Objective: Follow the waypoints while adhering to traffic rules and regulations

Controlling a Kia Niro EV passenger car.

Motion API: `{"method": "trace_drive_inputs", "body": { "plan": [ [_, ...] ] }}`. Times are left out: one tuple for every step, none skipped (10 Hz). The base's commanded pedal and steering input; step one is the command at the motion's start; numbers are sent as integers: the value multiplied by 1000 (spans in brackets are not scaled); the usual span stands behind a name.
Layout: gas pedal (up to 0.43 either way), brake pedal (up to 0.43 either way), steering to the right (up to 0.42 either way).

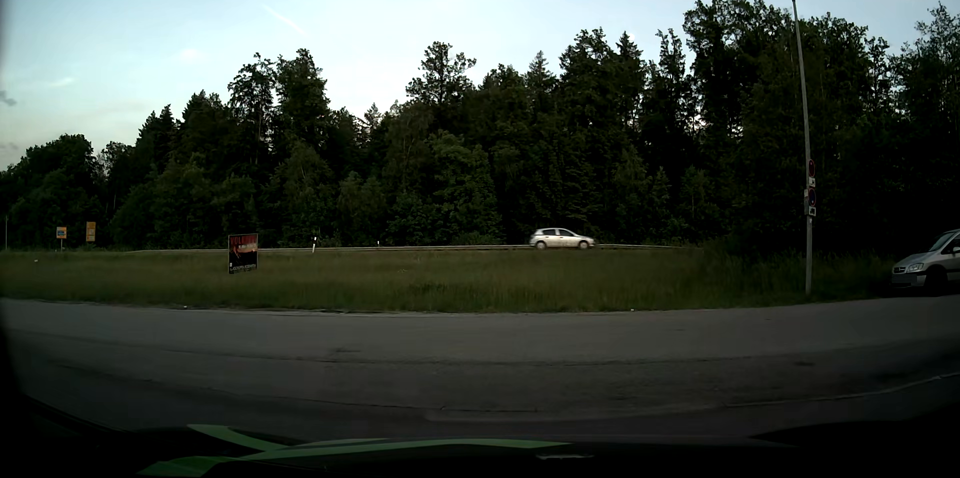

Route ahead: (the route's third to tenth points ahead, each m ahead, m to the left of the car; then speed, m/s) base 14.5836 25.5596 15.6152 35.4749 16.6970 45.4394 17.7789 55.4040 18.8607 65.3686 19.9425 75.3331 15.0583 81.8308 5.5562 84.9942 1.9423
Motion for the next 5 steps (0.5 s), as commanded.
{"method": "trace_drive_inputs", "body": {
  "plan": [
    [0, 207, -49],
    [0, 201, -64],
    [0, 195, -76],
    [0, 177, -90],
    [0, 171, -100]
  ]
}}
